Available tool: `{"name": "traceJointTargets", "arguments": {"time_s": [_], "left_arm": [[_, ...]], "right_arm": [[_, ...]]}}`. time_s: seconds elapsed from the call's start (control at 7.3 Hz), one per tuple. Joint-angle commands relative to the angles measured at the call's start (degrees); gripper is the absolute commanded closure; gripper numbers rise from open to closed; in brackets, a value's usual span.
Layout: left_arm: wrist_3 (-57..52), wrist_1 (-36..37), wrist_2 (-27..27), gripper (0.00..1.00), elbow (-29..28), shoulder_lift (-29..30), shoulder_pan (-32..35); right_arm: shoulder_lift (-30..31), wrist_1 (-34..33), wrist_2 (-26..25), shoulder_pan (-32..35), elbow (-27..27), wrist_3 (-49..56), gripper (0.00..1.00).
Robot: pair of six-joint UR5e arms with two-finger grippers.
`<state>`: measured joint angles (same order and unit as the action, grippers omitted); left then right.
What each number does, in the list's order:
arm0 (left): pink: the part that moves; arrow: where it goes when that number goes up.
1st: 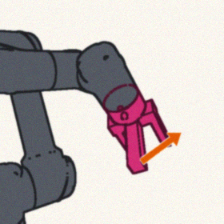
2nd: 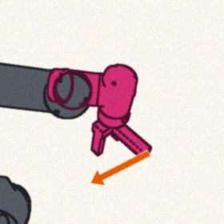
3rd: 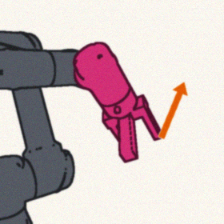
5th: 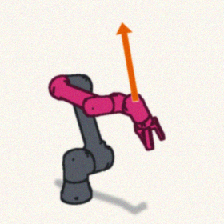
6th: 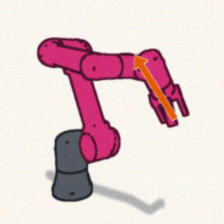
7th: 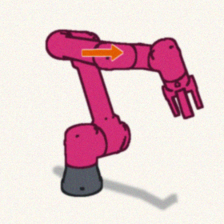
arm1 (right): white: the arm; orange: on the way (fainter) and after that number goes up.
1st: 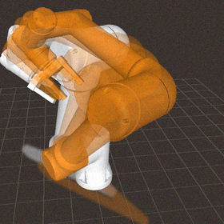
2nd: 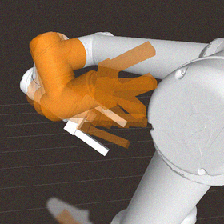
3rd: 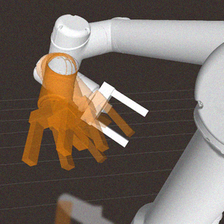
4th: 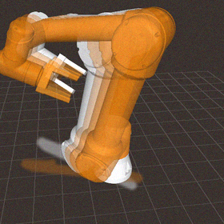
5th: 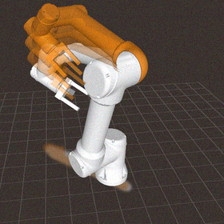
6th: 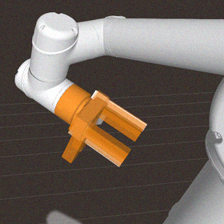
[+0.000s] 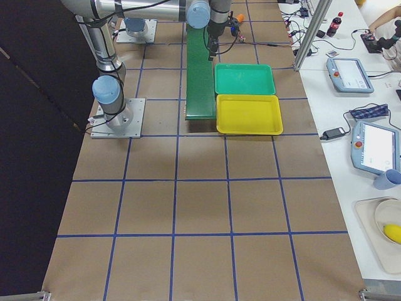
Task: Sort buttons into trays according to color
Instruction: 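Carry the cell onto the near end of the green conveyor and release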
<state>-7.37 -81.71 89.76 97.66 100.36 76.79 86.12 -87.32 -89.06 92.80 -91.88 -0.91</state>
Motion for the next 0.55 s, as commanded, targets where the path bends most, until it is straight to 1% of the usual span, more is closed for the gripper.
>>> {"name": "traceJointTargets", "arguments": {"time_s": [0.0,0.14,0.27,0.41], "left_arm": [[4.3,2.9,-0.2,0.82,10.7,-5.3,2.6],[3.9,4.0,-0.1,0.82,13.3,-6.7,4.0],[4.2,5.1,-0.1,0.80,14.7,-6.4,4.2],[4.4,7.1,-0.2,0.73,16.1,-5.5,4.2]], "right_arm": [[0.1,0.0,0.0,-0.1,-1.4,-0.1,0.00],[0.5,0.0,-0.1,-0.1,-1.5,-0.1,0.00],[0.5,0.0,-0.1,-0.1,-1.5,-0.1,0.00],[0.5,0.0,-0.1,-0.1,-1.5,-0.1,0.00]]}}
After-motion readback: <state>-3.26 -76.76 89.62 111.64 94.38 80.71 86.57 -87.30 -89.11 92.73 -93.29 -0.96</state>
